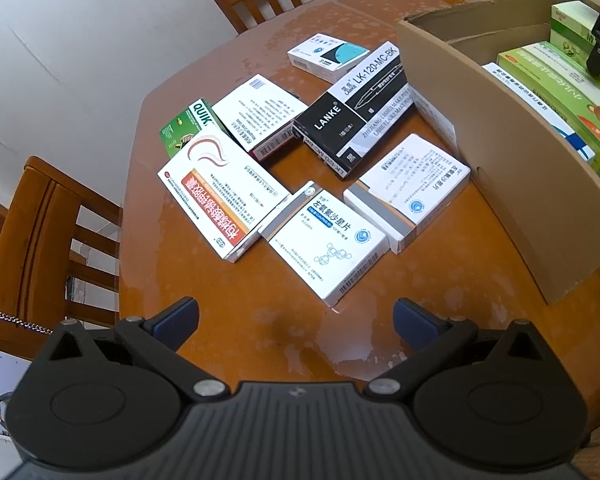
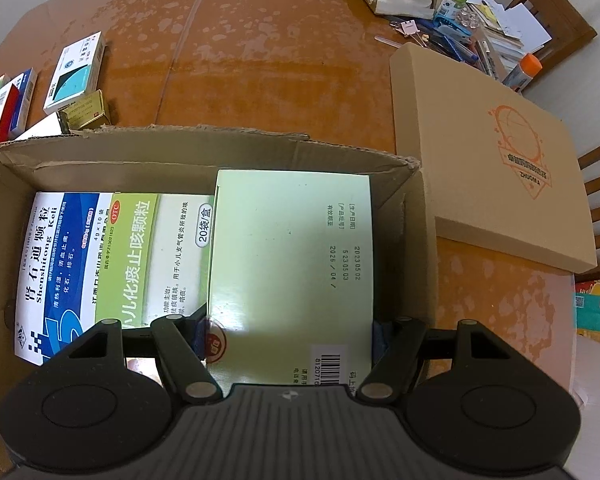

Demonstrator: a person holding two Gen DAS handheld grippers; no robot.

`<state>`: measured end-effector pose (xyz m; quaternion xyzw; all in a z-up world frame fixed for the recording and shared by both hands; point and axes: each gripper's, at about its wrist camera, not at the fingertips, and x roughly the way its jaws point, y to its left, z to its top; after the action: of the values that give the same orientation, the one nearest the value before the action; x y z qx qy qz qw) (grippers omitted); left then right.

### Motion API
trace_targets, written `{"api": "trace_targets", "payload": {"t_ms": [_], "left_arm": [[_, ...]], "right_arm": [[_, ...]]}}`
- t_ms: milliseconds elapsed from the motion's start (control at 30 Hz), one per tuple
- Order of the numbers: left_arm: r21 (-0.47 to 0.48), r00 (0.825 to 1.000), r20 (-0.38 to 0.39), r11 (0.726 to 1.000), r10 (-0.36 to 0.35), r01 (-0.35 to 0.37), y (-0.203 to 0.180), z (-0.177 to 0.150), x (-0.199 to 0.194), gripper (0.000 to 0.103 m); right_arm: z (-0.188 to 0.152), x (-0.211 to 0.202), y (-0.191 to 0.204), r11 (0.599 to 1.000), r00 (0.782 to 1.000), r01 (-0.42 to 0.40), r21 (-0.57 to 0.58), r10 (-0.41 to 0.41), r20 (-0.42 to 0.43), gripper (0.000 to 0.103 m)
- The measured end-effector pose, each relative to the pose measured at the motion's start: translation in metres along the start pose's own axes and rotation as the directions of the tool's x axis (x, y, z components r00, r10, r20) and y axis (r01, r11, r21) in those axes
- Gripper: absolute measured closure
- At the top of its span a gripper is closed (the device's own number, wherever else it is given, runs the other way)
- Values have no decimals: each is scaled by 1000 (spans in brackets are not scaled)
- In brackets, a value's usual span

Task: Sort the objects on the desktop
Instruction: 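Lower the Qingkailing box into the cardboard box beside the standing boxes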

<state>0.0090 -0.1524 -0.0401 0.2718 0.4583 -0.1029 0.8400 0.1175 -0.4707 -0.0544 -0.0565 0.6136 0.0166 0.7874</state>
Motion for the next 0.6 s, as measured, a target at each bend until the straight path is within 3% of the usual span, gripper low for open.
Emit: {"api": "trace_targets", "payload": {"t_ms": [600], "left_arm": [[-2,1000,2,1000,0,0,0,0,-1,0]], "right_arm": [[8,8,6,1000,1000,10,-23,-10,-7,29]]}}
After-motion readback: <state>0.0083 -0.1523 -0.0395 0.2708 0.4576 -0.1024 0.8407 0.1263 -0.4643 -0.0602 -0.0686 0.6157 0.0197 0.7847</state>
